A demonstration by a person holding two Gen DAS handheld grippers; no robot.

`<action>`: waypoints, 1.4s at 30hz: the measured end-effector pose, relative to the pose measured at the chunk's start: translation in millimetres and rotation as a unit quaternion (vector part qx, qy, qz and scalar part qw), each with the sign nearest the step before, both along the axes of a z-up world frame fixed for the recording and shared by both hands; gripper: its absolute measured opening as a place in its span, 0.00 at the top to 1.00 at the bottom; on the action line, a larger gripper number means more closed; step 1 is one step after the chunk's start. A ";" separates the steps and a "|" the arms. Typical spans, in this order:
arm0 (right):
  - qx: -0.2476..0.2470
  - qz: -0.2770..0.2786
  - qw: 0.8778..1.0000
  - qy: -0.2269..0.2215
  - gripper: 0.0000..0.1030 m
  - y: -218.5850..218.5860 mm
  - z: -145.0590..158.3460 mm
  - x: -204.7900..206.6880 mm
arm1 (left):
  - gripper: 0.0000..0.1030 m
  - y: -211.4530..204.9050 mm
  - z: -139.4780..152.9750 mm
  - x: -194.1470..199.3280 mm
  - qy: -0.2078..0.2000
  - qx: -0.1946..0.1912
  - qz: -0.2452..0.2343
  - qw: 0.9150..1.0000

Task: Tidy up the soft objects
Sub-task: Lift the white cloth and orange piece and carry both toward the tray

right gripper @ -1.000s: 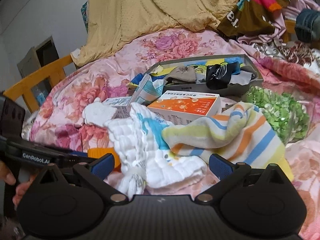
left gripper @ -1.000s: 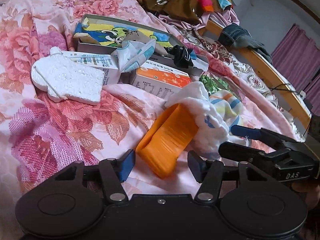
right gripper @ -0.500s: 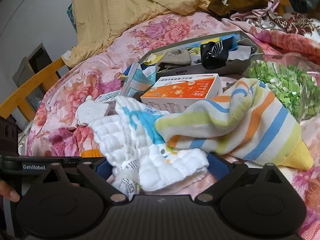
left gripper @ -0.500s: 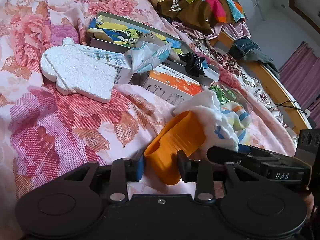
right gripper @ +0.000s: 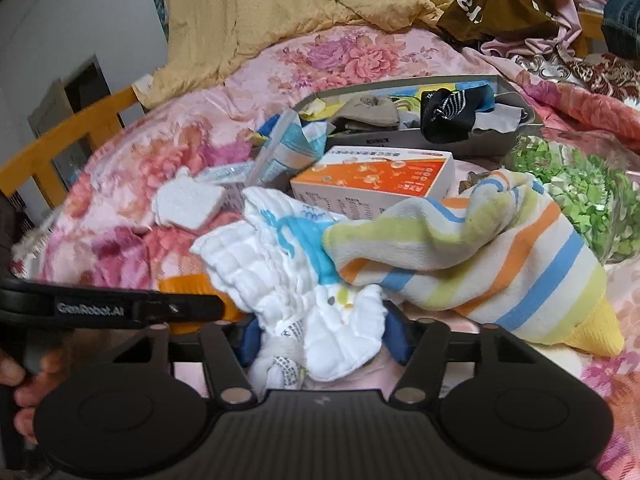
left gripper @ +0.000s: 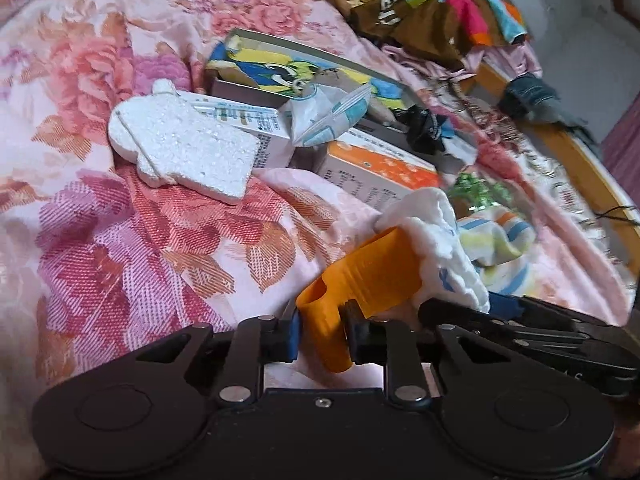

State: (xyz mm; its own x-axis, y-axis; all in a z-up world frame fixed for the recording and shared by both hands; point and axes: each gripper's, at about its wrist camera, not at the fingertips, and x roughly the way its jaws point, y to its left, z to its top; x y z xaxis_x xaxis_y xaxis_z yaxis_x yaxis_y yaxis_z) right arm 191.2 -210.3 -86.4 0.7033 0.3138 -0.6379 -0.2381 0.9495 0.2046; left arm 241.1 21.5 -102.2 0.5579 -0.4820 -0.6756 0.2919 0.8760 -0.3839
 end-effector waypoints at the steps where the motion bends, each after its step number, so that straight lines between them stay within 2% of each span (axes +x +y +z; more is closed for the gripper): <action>1: -0.003 -0.001 1.000 -0.001 0.49 0.0 -0.4 -0.6 | 0.77 -2.3 1.8 -2.3 -0.002 0.008 0.005 1.000; 6: 0.004 -0.011 1.000 -0.007 0.67 -5.4 1.8 -3.4 | 0.82 -5.8 7.8 -12.3 -0.007 0.020 0.034 0.999; 12: 0.013 -0.009 1.000 -0.022 0.73 -4.0 10.2 -16.7 | 0.85 -11.6 10.4 -31.5 -0.019 0.024 0.092 0.995; 17: 0.010 0.003 0.999 -0.046 0.73 0.0 19.7 -32.0 | 0.86 -14.2 15.2 -60.8 -0.049 0.034 0.131 0.990; 20: 0.012 0.012 0.997 -0.070 0.74 1.6 25.4 -39.5 | 0.86 -13.7 17.2 -73.5 -0.051 0.032 0.146 0.987; 26: 0.002 0.028 0.990 -0.136 0.74 6.5 40.8 -54.8 | 0.88 -11.0 31.7 -81.5 -0.059 0.029 0.168 0.984; 30: 0.006 0.028 0.986 -0.163 0.74 6.4 49.8 -59.1 | 0.88 -5.3 42.0 -86.0 -0.065 0.008 0.190 0.980; 36: 0.010 0.016 0.980 -0.200 0.74 2.4 62.3 -61.3 | 0.88 -7.7 64.0 -89.1 -0.105 0.002 0.193 0.975; 42: 0.024 -0.002 0.976 -0.216 0.74 -7.9 72.2 -59.7 | 0.87 -17.1 81.9 -90.2 -0.141 0.002 0.180 0.973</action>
State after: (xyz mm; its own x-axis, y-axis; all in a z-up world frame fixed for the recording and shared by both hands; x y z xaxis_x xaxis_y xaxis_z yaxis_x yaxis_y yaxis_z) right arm 131.5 -218.3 -14.2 0.9046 0.3323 -0.2669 -0.3078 0.9425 0.1300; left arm 150.9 4.4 -20.3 0.8541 -0.2176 -0.4724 0.0582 0.9426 -0.3289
